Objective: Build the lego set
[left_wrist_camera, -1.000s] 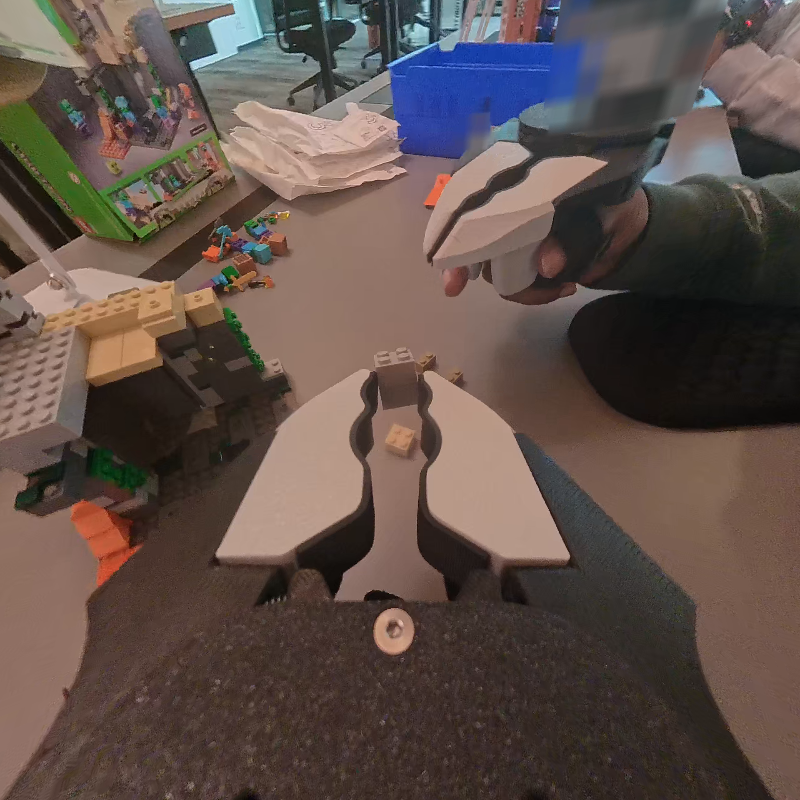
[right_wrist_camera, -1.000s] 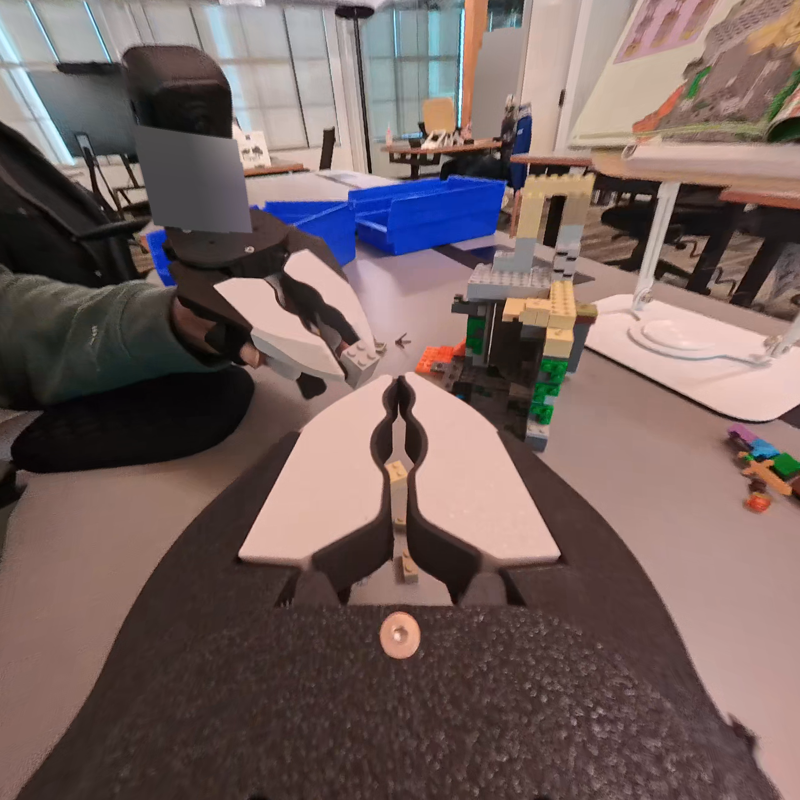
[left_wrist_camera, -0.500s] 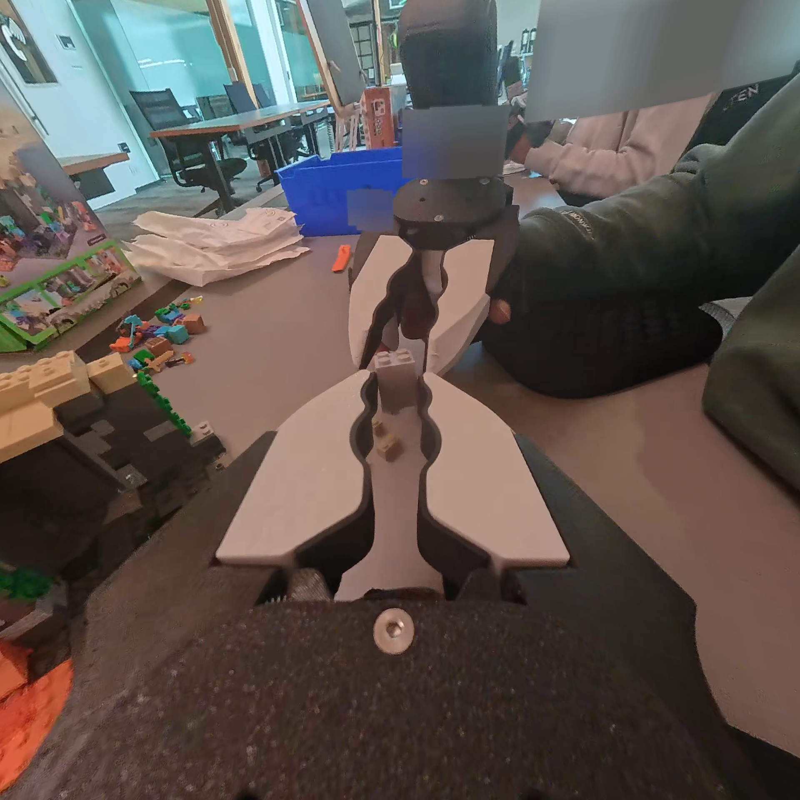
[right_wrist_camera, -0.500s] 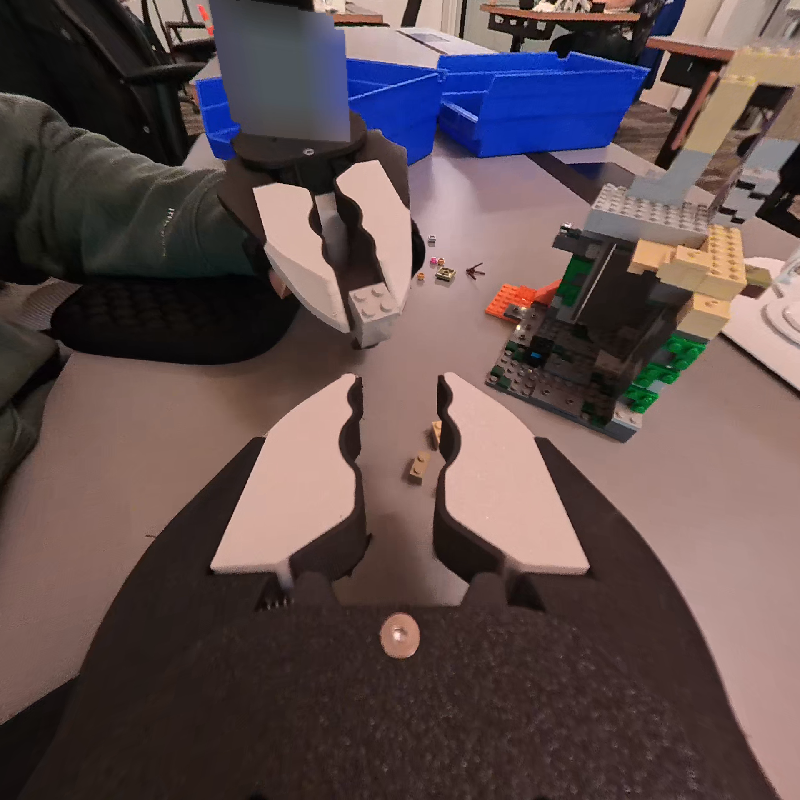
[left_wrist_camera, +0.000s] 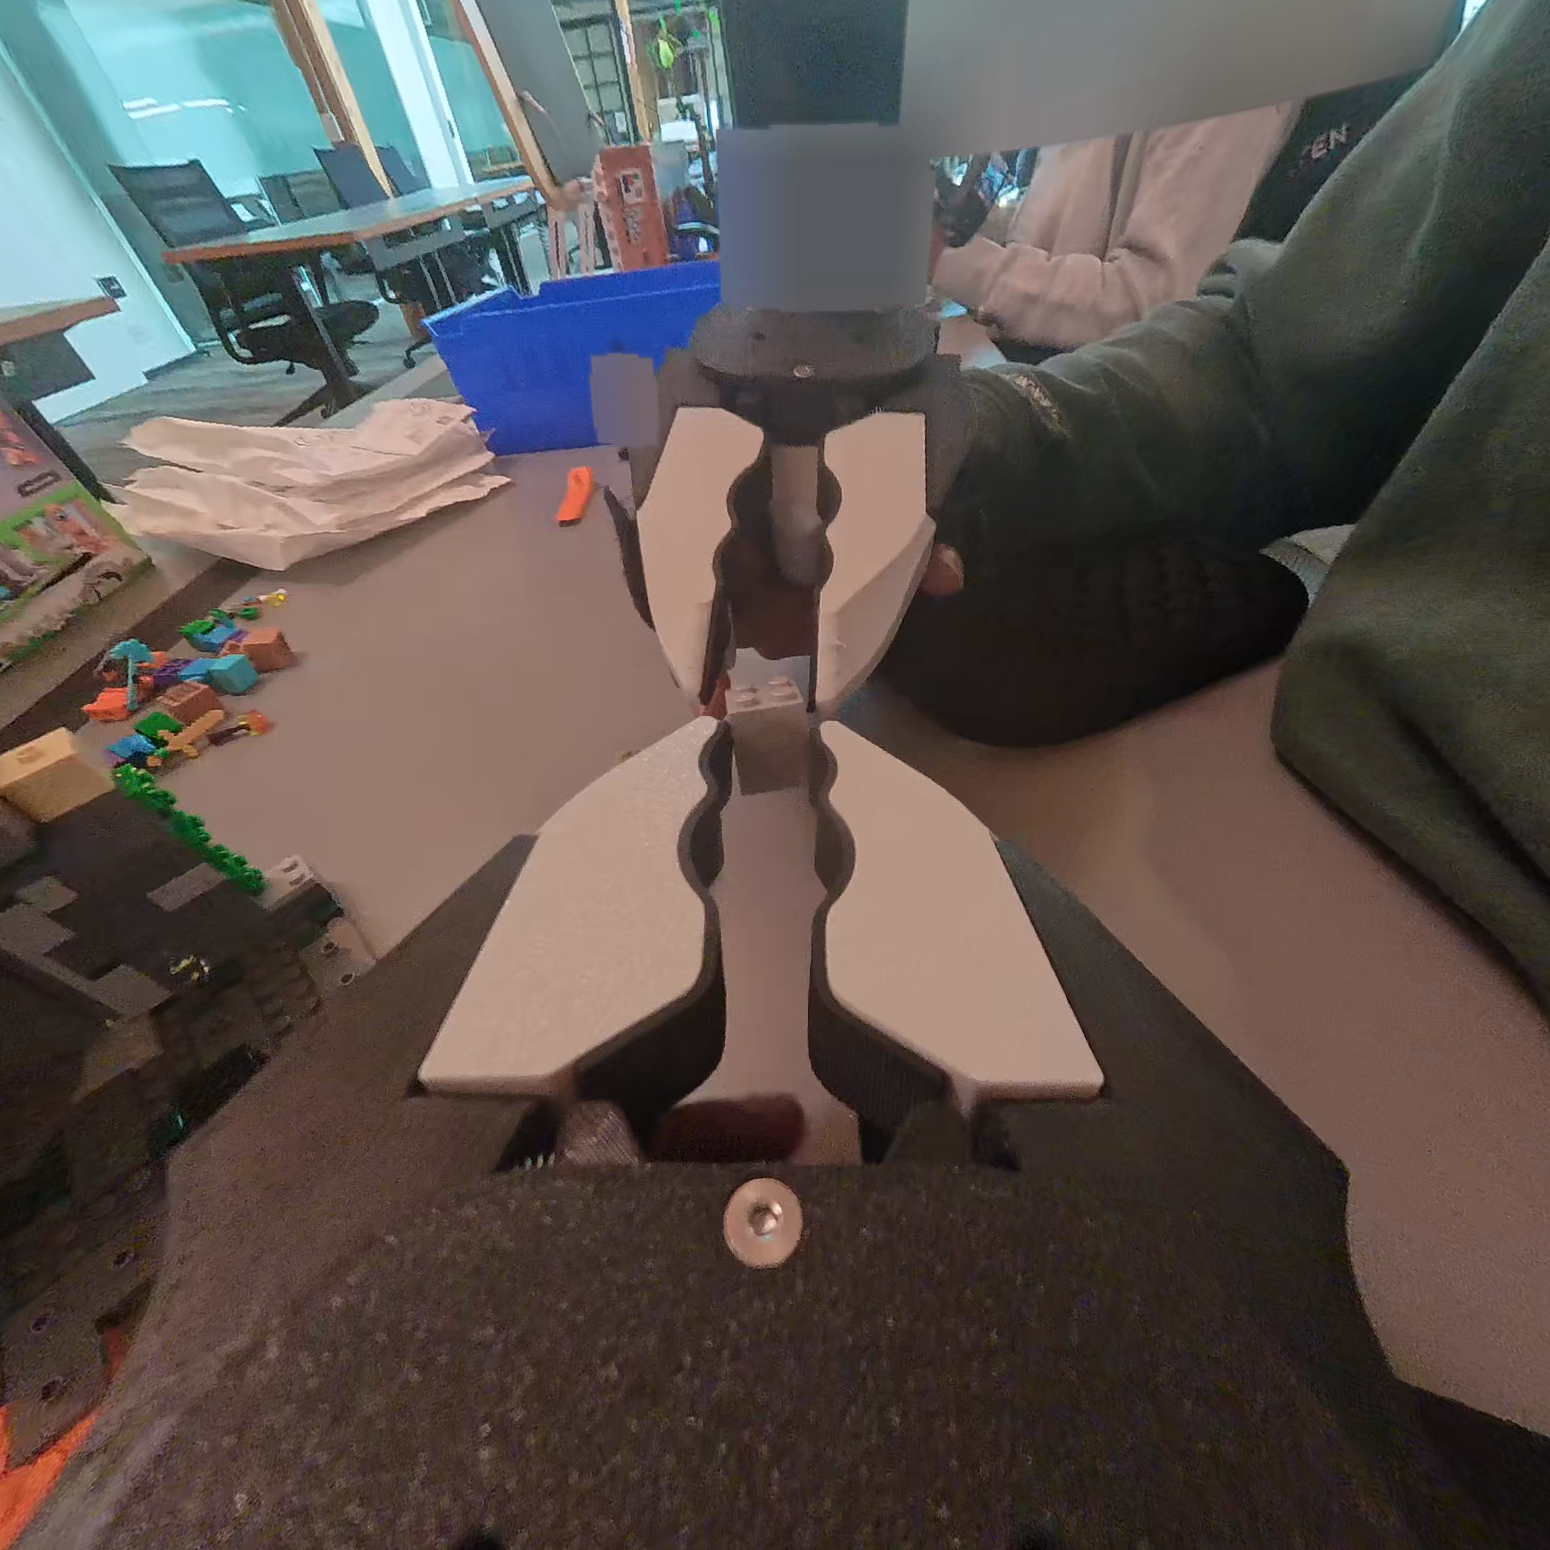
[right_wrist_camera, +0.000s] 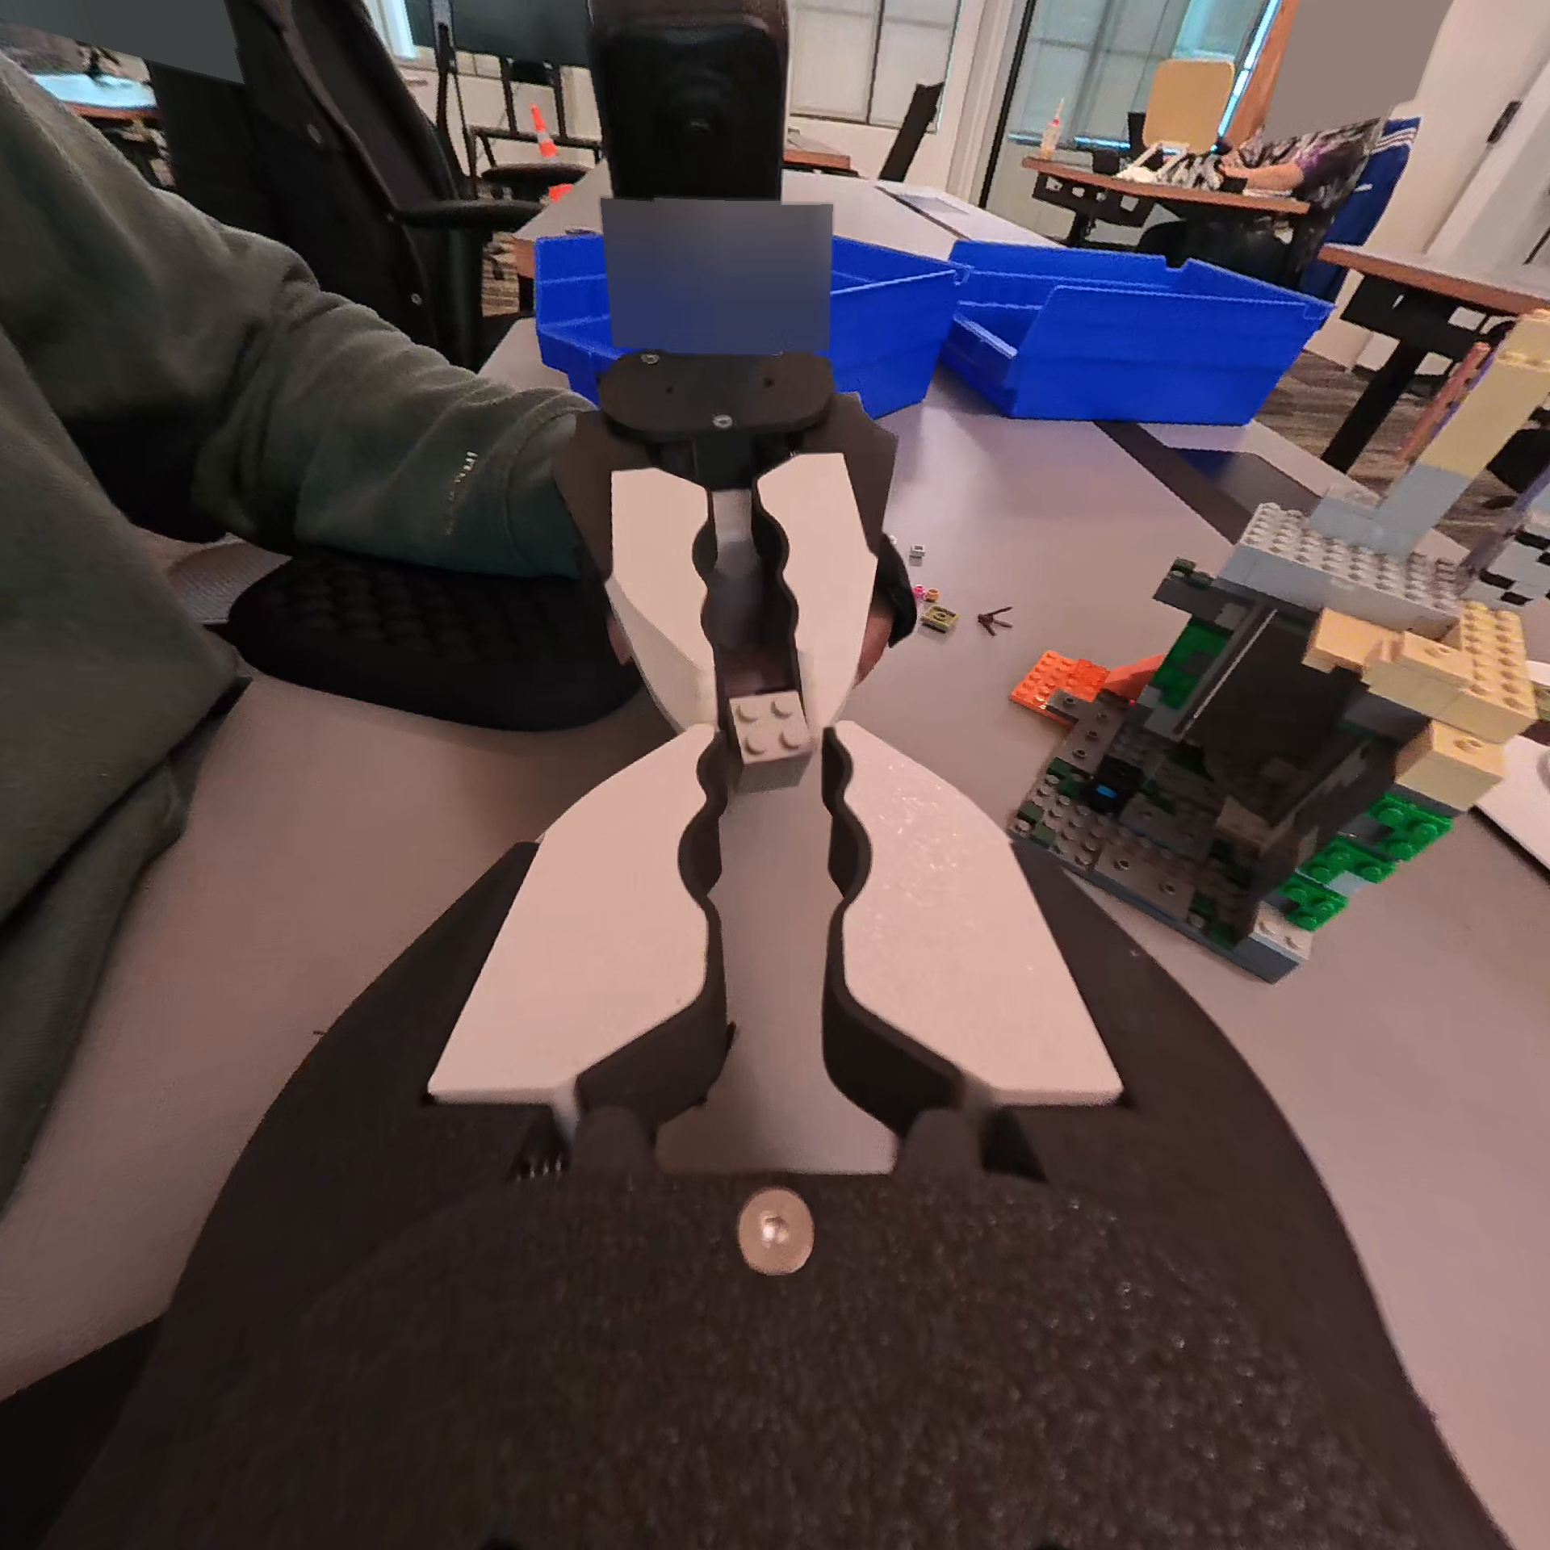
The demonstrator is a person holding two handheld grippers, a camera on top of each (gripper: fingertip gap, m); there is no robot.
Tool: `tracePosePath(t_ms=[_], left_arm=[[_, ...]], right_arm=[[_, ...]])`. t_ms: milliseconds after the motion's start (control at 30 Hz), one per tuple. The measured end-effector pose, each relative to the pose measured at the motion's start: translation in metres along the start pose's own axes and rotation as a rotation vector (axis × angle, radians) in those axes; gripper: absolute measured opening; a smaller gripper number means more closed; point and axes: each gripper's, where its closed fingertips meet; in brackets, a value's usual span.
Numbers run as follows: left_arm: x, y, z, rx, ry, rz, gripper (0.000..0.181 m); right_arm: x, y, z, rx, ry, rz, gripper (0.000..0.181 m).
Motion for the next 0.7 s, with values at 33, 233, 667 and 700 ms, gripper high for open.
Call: tracePosePath(t_ms=[33,233,667,700], left_arm=[[0.001,-0.003,0.001,0.009,-0.006,-0.019,0.017],[0.003,-0.009,0.001,-0.027,-0.005,-0.071,0.017],[0.001,-0.028,-0.013,-0.025,0.158,-0.270,0.017],[0.000,-0.028,-0.013,-0.015,0.161,-0.274,0.017]], right_arm=[[0.001,-0.001,-0.002,-0.003,0.010,-0.007,0.018],[0.001,-0.007,0.002,0.021,-0.017,-0.064,0.014],[0.009,-0.017,0.019,0.027,-0.147,-0.121,0.014],[0.010,-0.018,0.019,0.024,-0.148,-0.123,0.014]])
Point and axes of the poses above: each gripper's, where its closed fingertips meet, x out along the fingers, y out of its top, z = x × y across the jaws, and after that the axes turned 12 degrees about x, right-handed
